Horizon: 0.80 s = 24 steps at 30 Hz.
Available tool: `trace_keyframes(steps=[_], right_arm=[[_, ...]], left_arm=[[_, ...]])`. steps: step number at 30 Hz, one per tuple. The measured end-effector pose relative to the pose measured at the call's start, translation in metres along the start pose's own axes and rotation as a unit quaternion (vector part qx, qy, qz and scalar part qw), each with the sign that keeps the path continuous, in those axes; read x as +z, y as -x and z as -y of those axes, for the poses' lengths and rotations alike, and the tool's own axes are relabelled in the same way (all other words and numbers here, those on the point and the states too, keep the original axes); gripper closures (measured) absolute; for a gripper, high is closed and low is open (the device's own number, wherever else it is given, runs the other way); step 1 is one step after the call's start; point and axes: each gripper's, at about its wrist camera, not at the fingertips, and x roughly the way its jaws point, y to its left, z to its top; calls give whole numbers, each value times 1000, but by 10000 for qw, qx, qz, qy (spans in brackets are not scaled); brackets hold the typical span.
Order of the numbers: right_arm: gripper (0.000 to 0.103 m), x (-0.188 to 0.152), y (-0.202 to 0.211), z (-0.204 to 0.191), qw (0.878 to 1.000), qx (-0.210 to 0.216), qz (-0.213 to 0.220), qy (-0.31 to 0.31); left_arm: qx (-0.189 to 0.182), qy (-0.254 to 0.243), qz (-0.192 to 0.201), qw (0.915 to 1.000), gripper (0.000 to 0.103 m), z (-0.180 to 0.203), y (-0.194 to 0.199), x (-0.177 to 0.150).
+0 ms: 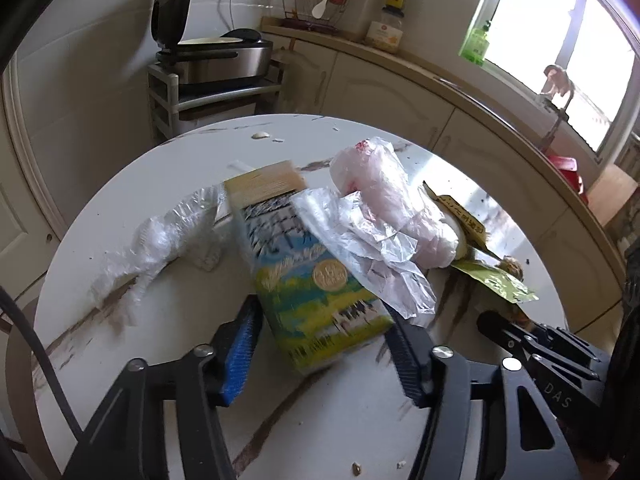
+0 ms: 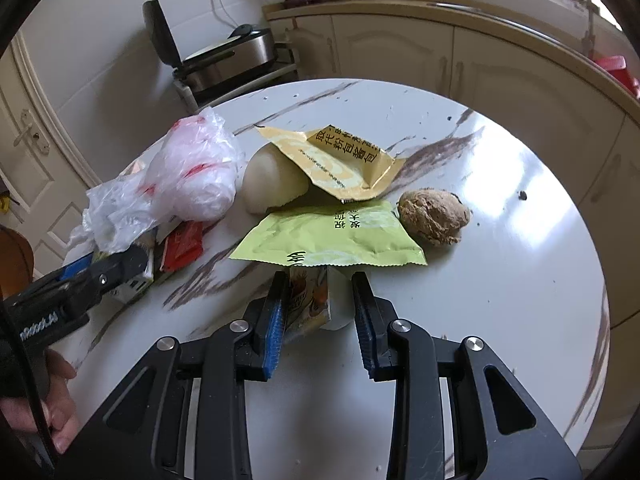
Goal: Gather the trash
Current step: 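Grasp the milk carton with the left tool while the right tool grasps the small snack packet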
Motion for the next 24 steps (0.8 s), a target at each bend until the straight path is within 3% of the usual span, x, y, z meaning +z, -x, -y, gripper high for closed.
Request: trace_keyframes(steps=[19, 23, 24], right_arm=[[73, -42, 46, 16, 9987, 325, 53, -386], [73, -52, 57, 13, 9987, 322, 79, -377], [73, -55, 59, 12, 9988, 317, 87, -376]], left_arm=[[98, -592, 191, 9980, 56, 0, 83, -71], [345, -689, 117, 9970, 53, 4, 84, -75], [420, -692, 131, 9966, 46, 5, 82, -74]])
